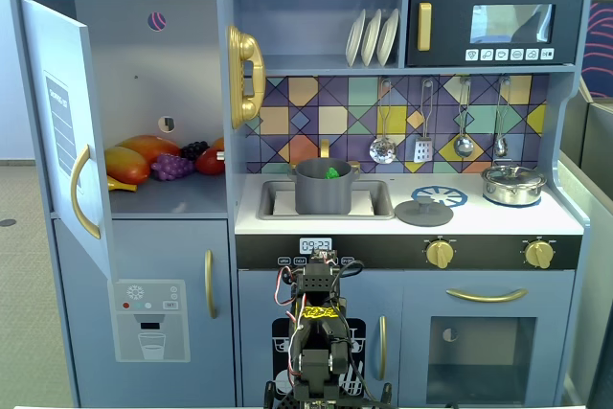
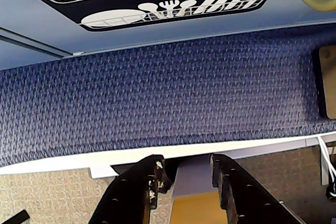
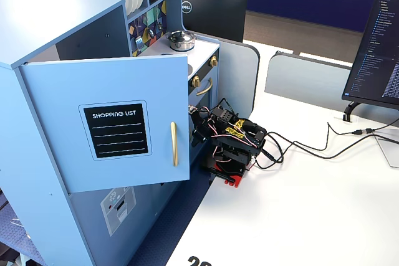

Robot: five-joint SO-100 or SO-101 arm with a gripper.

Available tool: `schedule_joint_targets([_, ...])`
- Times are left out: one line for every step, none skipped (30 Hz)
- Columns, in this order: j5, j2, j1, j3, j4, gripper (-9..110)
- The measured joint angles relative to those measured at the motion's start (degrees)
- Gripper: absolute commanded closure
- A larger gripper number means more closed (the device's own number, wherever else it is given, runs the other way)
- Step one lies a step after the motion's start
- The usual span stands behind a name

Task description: Pick up the green pineapple from the left cabinet and place it in the gray recipient

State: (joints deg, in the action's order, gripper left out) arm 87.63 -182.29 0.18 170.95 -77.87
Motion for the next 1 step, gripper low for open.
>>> schedule_joint_targets([0.0,0.0,0.0,0.0,0.0,100])
